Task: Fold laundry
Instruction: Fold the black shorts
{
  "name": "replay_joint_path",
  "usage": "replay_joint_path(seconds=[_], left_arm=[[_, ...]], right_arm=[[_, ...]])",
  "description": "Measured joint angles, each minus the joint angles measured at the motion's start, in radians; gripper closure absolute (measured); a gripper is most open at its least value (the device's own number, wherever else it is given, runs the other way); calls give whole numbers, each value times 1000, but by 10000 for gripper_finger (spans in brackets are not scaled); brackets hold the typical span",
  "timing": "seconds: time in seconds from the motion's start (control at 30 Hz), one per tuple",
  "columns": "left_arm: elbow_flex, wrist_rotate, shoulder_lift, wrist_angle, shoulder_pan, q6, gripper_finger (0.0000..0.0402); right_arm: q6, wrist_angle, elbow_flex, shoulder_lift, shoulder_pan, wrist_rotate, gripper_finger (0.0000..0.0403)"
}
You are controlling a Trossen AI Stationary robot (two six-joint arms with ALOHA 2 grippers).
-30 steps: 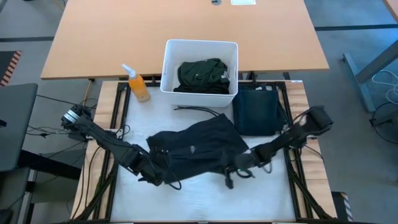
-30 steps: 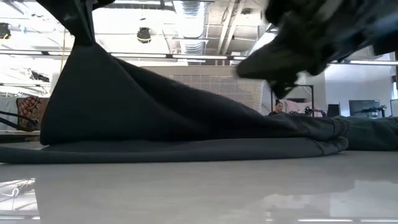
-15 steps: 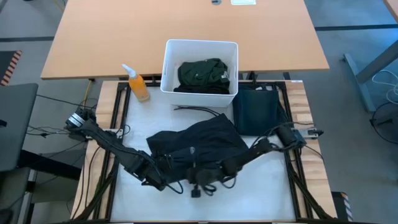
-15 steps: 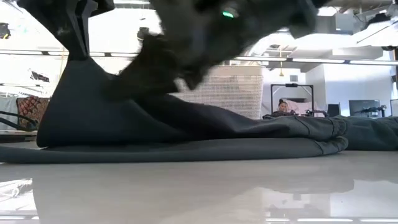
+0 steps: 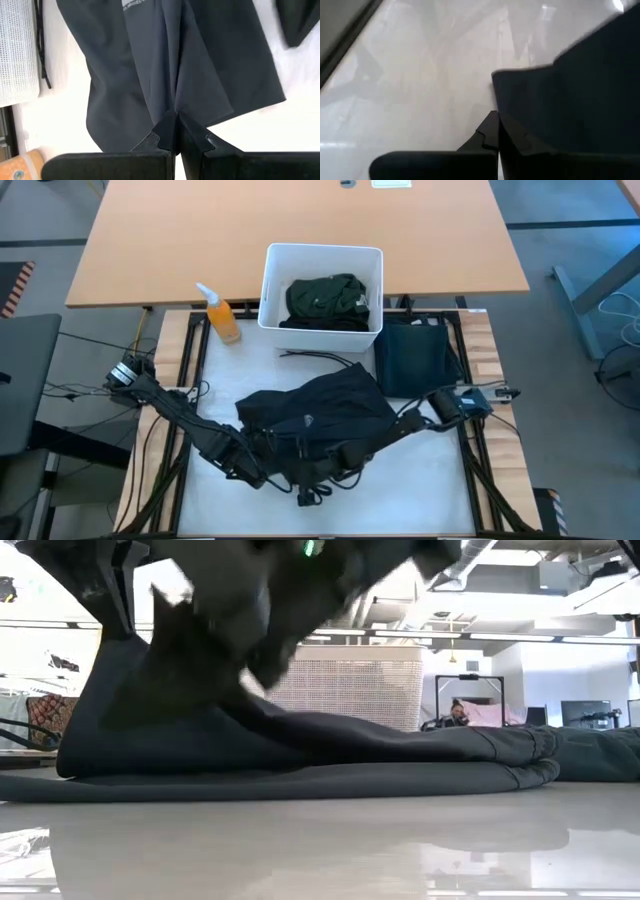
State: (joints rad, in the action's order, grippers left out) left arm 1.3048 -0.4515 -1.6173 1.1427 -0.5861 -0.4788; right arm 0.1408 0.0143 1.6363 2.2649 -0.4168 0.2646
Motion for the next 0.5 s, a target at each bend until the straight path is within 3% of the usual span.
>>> replay_joint_path(seconds=[0.2, 0.37, 0.5], left_arm=[[0, -6, 0, 11, 0, -10, 401], [0, -7, 0, 6, -21, -49, 401], [0, -8, 0, 5, -39, -75, 401]], right_arm=[[-27, 18, 1, -39, -11, 120, 383], [71, 44, -11, 53, 40, 86, 383], [145, 106, -6, 46, 22, -6, 383]])
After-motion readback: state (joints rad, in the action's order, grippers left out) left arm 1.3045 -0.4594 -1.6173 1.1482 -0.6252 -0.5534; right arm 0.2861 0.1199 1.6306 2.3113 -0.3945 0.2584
